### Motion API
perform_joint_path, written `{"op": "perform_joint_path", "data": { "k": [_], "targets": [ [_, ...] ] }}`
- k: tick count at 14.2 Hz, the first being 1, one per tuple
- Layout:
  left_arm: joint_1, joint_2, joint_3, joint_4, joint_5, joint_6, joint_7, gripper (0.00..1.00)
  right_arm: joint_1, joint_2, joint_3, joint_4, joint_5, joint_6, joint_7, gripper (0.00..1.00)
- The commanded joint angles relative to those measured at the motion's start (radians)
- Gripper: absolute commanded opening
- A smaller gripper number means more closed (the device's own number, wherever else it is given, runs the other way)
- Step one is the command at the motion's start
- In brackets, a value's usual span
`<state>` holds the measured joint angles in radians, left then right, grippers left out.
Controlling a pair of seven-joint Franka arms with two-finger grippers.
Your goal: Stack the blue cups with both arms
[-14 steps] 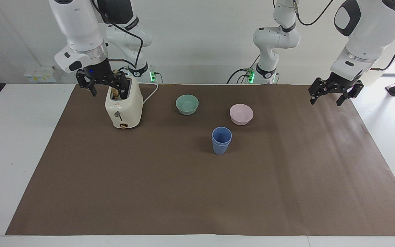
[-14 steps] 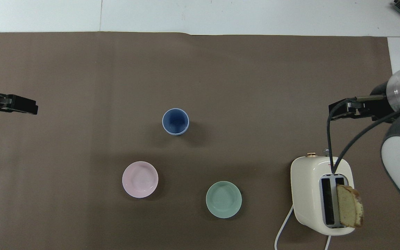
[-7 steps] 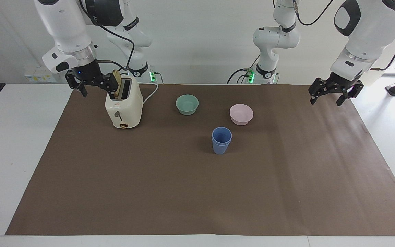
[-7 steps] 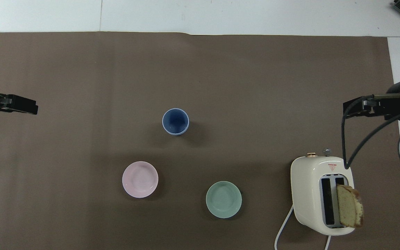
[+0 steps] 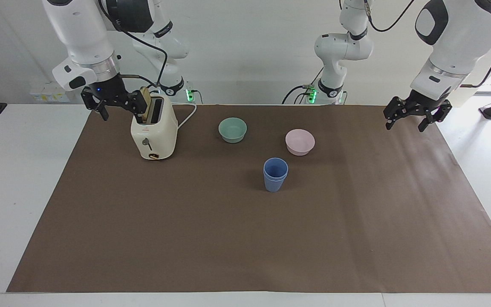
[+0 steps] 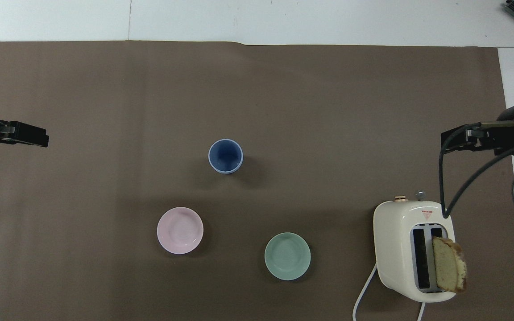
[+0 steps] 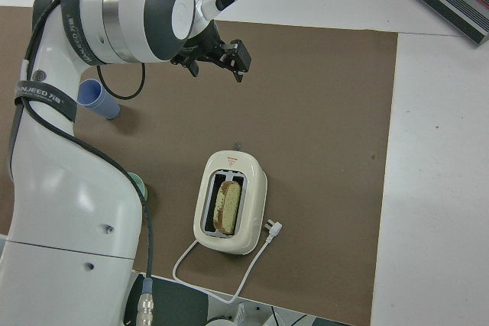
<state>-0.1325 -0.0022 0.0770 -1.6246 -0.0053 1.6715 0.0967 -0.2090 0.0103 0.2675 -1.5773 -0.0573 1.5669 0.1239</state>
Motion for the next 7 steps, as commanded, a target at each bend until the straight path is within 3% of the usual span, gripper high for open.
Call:
{"op": "perform_joint_path", "data": {
  "k": [1, 7],
  "targets": [
    [0.013, 0.002, -0.008, 0.015, 0.014, -0.013, 0.011, 1.00, -0.020, -0.021, 0.004, -0.009, 0.046, -0.015, -0.020, 1.00],
    [0.011, 0.001, -0.007, 0.014, 0.013, -0.018, 0.011, 1.00, -0.018, -0.021, 0.003, -0.009, 0.060, -0.016, -0.020, 1.00]
  ]
}}
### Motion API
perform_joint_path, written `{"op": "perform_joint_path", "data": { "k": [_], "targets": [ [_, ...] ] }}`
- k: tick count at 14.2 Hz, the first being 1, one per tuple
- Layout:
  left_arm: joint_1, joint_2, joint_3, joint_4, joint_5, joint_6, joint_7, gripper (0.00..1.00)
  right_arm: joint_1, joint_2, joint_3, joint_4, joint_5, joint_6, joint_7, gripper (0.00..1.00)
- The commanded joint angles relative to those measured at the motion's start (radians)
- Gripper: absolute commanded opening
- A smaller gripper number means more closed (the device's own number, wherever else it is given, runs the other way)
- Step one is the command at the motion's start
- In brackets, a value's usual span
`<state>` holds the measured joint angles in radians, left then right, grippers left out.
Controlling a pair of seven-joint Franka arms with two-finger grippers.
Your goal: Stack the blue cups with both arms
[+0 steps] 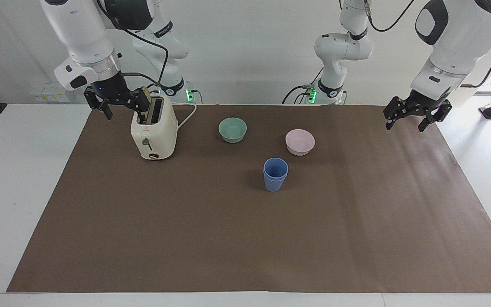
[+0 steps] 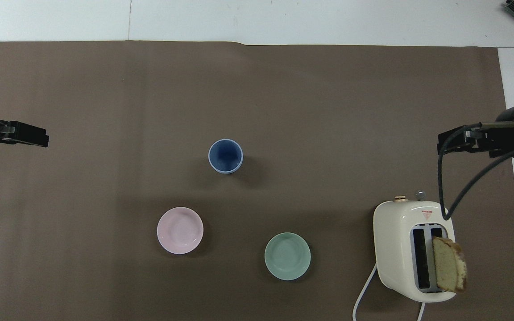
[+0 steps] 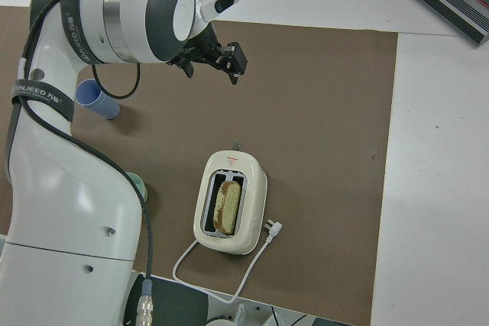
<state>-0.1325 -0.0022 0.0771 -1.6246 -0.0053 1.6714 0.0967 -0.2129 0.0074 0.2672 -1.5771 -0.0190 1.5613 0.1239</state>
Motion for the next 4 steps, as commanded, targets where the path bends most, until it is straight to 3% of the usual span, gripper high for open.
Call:
{"op": "perform_joint_path", "data": {
  "k": [1, 4],
  "targets": [
    [0.010, 0.001, -0.006, 0.014, 0.013, -0.018, 0.009, 1.00, -0.016, -0.017, 0.003, -0.009, 0.022, -0.007, -0.021, 1.00],
    [0.011, -0.001, -0.007, 0.012, 0.010, -0.018, 0.005, 1.00, -0.016, -0.017, 0.003, -0.009, 0.022, -0.001, -0.020, 1.00]
  ]
}}
